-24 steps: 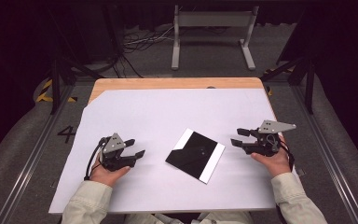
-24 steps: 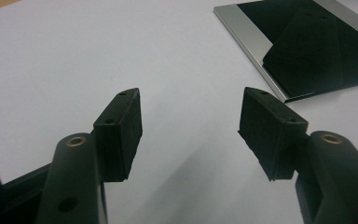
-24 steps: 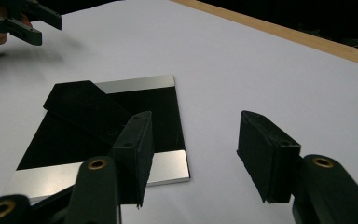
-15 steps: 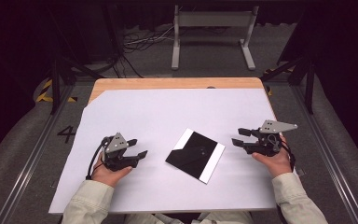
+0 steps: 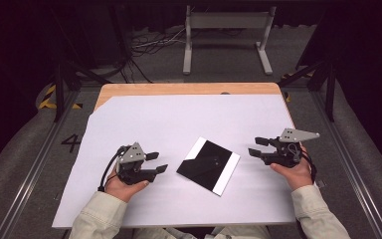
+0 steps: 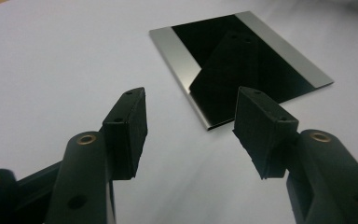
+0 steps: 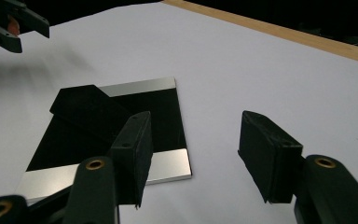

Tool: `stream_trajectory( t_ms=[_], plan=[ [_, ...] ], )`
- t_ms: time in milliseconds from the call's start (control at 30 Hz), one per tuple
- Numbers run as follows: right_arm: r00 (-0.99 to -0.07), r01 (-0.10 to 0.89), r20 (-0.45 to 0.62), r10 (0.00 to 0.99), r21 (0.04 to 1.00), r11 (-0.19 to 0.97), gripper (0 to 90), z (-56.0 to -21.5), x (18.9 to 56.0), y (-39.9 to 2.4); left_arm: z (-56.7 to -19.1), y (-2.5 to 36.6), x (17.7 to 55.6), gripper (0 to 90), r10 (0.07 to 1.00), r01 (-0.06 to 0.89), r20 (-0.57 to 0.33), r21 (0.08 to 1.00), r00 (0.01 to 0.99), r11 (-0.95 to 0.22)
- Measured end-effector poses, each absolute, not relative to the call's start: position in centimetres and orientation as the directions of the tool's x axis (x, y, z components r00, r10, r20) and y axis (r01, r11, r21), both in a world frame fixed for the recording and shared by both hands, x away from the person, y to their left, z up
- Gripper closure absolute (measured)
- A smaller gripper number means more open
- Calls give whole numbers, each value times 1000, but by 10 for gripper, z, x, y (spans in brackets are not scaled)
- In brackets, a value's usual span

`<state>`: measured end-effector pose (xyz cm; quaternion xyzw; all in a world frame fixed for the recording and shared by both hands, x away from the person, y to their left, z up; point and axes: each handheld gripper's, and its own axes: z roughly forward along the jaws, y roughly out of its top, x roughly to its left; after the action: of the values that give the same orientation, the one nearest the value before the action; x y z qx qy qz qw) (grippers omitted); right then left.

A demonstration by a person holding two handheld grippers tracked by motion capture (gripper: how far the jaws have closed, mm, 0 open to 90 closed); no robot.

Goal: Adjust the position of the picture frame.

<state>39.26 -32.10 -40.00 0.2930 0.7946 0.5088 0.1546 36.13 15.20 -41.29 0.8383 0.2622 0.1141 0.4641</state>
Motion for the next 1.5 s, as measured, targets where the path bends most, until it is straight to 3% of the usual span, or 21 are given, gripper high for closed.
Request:
stream_trajectory(
  t_ms=[200,367,800,1000,1500],
  plan=[
    [-783,313,58,620,897,312,444,-401,393,-320,-407,143,356,488,497,326,-85,845,864,-423],
    [-795,301,71,602,908,290,441,-398,392,-320,-405,138,353,623,436,339,-130,829,890,-445],
    [-806,285,72,587,917,279,446,-394,390,-317,-410,129,355,898,418,380,-153,752,896,-539],
    [-809,286,75,583,917,279,447,-394,389,-317,-415,124,359,900,412,422,-194,692,890,-586],
    [-813,294,82,577,912,285,448,-394,387,-316,-429,117,370,900,466,479,-196,608,863,-633]
  ],
)
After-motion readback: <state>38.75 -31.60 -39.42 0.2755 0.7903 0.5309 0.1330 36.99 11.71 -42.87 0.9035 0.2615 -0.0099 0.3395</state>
